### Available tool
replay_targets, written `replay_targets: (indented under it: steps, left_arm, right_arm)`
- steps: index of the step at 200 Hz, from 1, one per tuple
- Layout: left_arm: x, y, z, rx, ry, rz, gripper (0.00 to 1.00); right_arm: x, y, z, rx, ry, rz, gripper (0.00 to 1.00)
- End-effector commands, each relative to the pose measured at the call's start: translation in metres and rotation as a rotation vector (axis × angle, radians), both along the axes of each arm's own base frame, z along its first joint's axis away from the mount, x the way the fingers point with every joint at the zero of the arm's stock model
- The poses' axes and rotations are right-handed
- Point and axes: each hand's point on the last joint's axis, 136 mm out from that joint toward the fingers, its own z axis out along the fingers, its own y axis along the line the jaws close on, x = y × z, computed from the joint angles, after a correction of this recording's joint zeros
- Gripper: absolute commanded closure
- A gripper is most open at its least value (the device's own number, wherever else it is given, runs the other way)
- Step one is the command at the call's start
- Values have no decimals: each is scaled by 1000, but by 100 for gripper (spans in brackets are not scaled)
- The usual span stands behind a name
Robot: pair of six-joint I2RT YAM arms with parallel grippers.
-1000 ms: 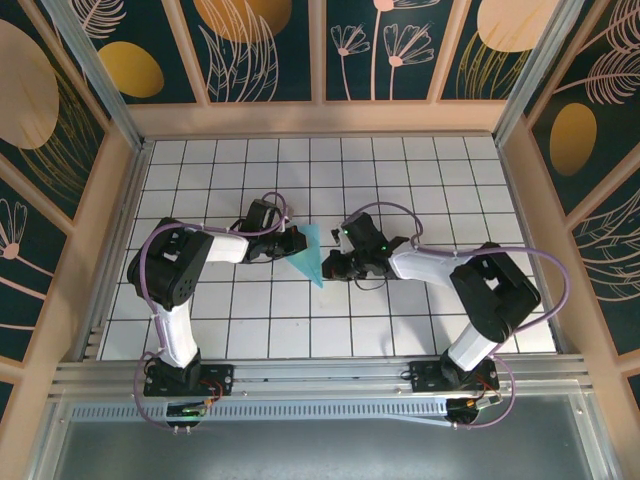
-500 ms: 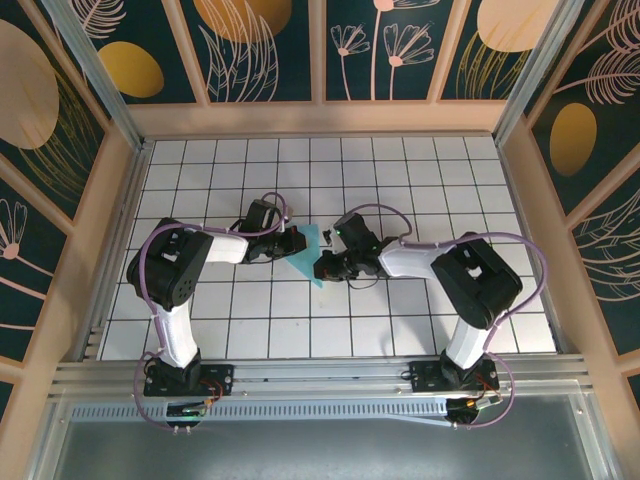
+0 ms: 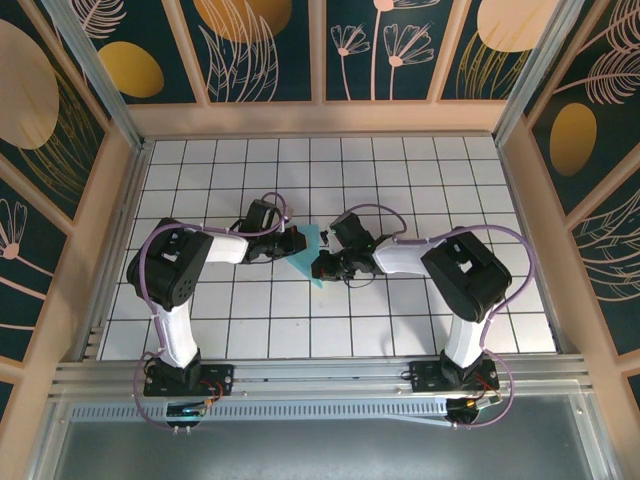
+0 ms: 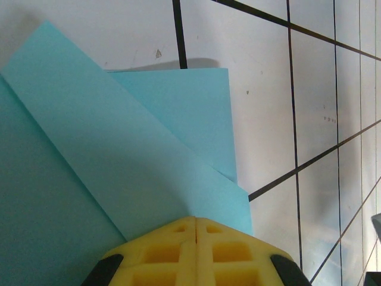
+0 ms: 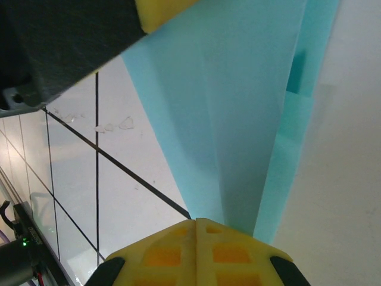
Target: Fold a paper plane with a square sheet of paper (fold left side to right side)
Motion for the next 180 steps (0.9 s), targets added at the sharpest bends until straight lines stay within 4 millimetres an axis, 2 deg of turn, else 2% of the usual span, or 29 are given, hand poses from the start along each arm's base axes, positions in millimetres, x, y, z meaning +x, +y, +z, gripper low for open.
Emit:
replay_targets:
  steps: [1, 137, 180]
  left_arm:
    - [-17, 19, -32, 99, 76, 26, 100]
    - [-18, 21, -34, 106, 80, 33, 100]
    - [-18, 24, -38, 123, 89, 49, 100]
  right_arm:
    - [2, 2, -3, -25, -6, 8, 100]
    - [-8, -6, -18, -85, 23, 12, 100]
    - [-17, -13, -24, -114, 50, 17, 100]
